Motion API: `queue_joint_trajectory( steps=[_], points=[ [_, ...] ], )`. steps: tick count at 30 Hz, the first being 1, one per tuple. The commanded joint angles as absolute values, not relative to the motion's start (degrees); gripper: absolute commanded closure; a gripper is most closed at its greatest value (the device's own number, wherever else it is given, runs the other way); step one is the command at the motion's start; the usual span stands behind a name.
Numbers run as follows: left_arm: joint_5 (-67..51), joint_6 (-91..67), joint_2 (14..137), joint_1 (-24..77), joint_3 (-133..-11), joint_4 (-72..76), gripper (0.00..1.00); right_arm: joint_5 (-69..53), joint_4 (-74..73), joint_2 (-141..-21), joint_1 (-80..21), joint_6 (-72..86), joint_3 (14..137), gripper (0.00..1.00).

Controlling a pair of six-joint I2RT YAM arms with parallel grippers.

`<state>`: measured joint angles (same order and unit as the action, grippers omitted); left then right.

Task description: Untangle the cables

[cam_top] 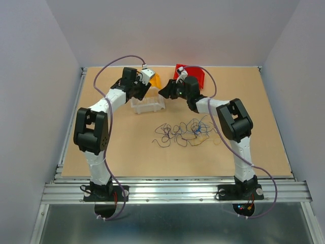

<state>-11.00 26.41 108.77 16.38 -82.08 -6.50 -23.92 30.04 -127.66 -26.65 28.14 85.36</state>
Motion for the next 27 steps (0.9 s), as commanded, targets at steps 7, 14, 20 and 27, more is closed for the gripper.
queue_joint_trajectory(
  steps=[7, 14, 20, 27],
  points=[
    [-12.1, 24.9, 100.5, 16.2, -79.8, -4.2, 0.42, -17.0, 19.0, -115.4, -26.7, 21.8, 80.6, 0.42],
    [-19.0, 27.0, 93.2, 17.0, -74.4, -4.7, 0.20, -9.5, 2.4, -100.8, -26.7, 13.1, 73.8, 0.20],
    [-20.7, 32.2, 87.0, 27.5, -66.9, -5.0, 0.08, 7.5, -5.0, -89.3, -26.7, 13.4, 66.3, 0.09],
    [-20.4, 37.2, 90.3, 38.8, -65.4, -12.2, 0.09, 11.9, -8.3, -83.9, -26.6, 14.2, 62.8, 0.09]
  ],
)
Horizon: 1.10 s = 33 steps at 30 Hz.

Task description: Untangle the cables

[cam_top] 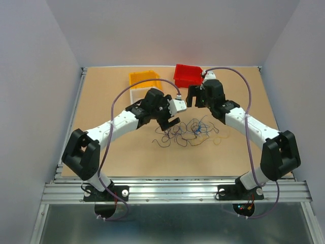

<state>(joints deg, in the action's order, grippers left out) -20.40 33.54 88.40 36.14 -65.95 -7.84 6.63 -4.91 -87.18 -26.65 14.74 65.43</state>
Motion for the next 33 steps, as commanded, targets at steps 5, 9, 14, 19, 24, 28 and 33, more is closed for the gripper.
queue_joint_trajectory(
  steps=[5, 9, 14, 19, 24, 28, 33],
  points=[
    [-14.8, 37.2, 94.1, 40.5, -65.8, -14.9, 0.09, 13.2, -8.3, -80.8, -26.2, 14.4, 61.1, 0.09],
    [-13.0, 38.0, 97.3, 40.5, -65.5, -15.2, 0.08, 14.2, -8.3, -78.1, -25.8, 14.9, 59.8, 0.09],
    [-13.9, 37.6, 104.2, 40.5, -68.9, -19.3, 0.22, 14.7, -8.1, -74.4, -25.5, 15.2, 58.2, 0.09],
    [-14.3, 38.0, 104.5, 40.5, -70.0, -20.1, 0.53, 14.6, -8.0, -72.5, -25.1, 14.9, 57.0, 0.13],
    [-21.6, 36.9, 98.5, 38.1, -71.0, -20.5, 1.00, 9.2, -8.0, -73.1, -25.0, 13.5, 56.6, 0.22],
    [-24.6, 34.9, 93.3, 35.1, -70.1, -17.8, 1.00, 7.7, -7.6, -73.3, -25.0, 13.4, 56.6, 0.23],
    [-26.5, 33.1, 86.4, 32.6, -68.9, -15.5, 1.00, 8.6, -7.0, -72.9, -25.0, 13.6, 56.3, 0.25]
  ],
)
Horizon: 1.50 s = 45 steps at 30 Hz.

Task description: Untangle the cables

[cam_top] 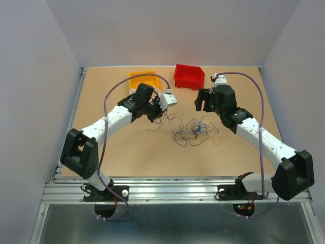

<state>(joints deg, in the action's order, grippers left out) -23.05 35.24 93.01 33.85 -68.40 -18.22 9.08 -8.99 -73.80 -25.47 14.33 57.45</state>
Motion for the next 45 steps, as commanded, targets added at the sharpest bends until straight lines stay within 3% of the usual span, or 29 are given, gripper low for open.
queue_joint_trajectory(
  steps=[1, 11, 19, 25, 29, 35, 39, 40, 42, 43, 45],
  points=[
    [-26.5, 32.8, 85.5, 31.8, -68.8, -15.0, 1.00, 7.8, -6.5, -72.9, -25.1, 13.6, 56.3, 0.26],
    [-26.0, 28.0, 74.8, 28.2, -76.8, -15.4, 1.00, -10.5, -0.5, -77.3, -25.0, 8.8, 56.5, 0.25],
    [-22.2, 24.4, 80.1, 28.1, -95.9, -19.5, 1.00, -30.2, 5.5, -87.5, -25.0, 4.0, 59.3, 0.22],
    [-15.2, 23.2, 86.4, 26.2, -109.5, -18.5, 1.00, -30.2, 5.7, -91.9, -25.1, 4.3, 61.3, 0.20],
    [-14.6, 21.4, 91.0, 23.8, -120.8, -18.3, 1.00, -37.8, 9.1, -94.7, -25.2, 2.6, 62.1, 0.17],
    [-6.2, 20.1, 92.7, 23.0, -125.9, -9.9, 1.00, -38.2, 9.1, -101.2, -25.2, 3.9, 65.7, 0.21],
    [-4.1, 19.2, 93.1, 22.4, -127.3, -6.5, 1.00, -43.0, 9.1, -102.1, -25.2, 3.5, 66.6, 0.62],
    [-4.1, 19.1, 93.3, 22.3, -127.4, -6.4, 1.00, -43.5, 9.1, -102.0, -25.2, 3.8, 66.6, 0.79],
    [-4.6, 18.9, 93.2, 22.3, -126.8, -6.5, 1.00, -44.3, 9.2, -100.6, -25.3, 4.5, 66.4, 0.95],
    [-4.9, 18.7, 92.8, 22.2, -125.9, -6.4, 1.00, -44.3, 9.2, -99.9, -25.3, 4.8, 65.9, 1.00],
    [-7.1, 18.4, 91.2, 22.1, -121.0, -5.5, 1.00, -43.7, 9.2, -97.0, -25.3, 6.3, 65.5, 0.99]
  ],
)
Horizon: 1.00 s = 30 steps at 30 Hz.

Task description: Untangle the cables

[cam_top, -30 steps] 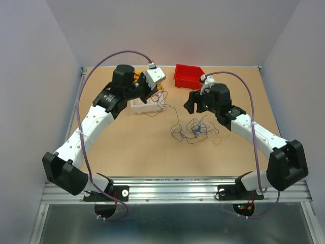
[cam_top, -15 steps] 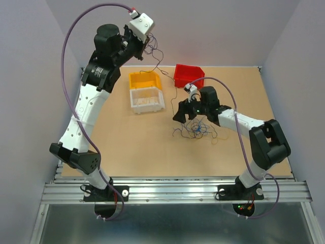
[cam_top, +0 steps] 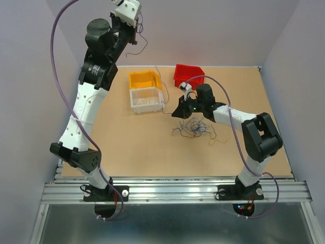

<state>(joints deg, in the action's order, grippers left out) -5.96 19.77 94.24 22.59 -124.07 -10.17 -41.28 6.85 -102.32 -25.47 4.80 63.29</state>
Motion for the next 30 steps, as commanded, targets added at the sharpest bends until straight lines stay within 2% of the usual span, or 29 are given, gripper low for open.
queue_joint_trajectory(
  steps=[1, 4, 5, 8, 11, 14, 19, 30],
  points=[
    [-8.7, 18.1, 90.5, 22.0, -115.9, -4.9, 1.00, -43.6, 9.3, -95.8, -25.4, 6.8, 65.0, 1.00],
    [-17.7, 17.1, 86.1, 21.8, -106.3, -1.4, 1.00, -41.9, 9.6, -89.8, -25.6, 9.9, 64.3, 0.99],
    [-23.2, 15.9, 84.8, 21.9, -99.1, 1.5, 1.00, -41.6, 9.8, -88.1, -25.8, 11.3, 63.9, 0.99],
    [-29.2, 12.7, 79.6, 21.9, -85.1, 8.6, 1.00, -40.5, 10.6, -79.8, -26.2, 13.7, 61.6, 1.00],
    [-28.3, 11.6, 73.8, 21.9, -73.0, 14.7, 1.00, -39.3, 11.0, -69.0, -26.4, 14.6, 59.1, 0.99],
    [-26.5, 11.8, 69.4, 21.9, -66.1, 21.4, 1.00, -34.0, 11.1, -61.7, -26.4, 15.7, 56.0, 0.99],
    [-25.9, 14.1, 72.1, 21.8, -68.7, 18.1, 1.00, -25.8, 11.1, -55.2, -26.4, 16.2, 53.3, 0.99],
    [-17.2, 19.2, 93.0, 18.2, -93.3, 14.4, 1.00, -24.1, 11.1, -62.0, -26.4, 16.3, 54.0, 1.00]
  ],
)
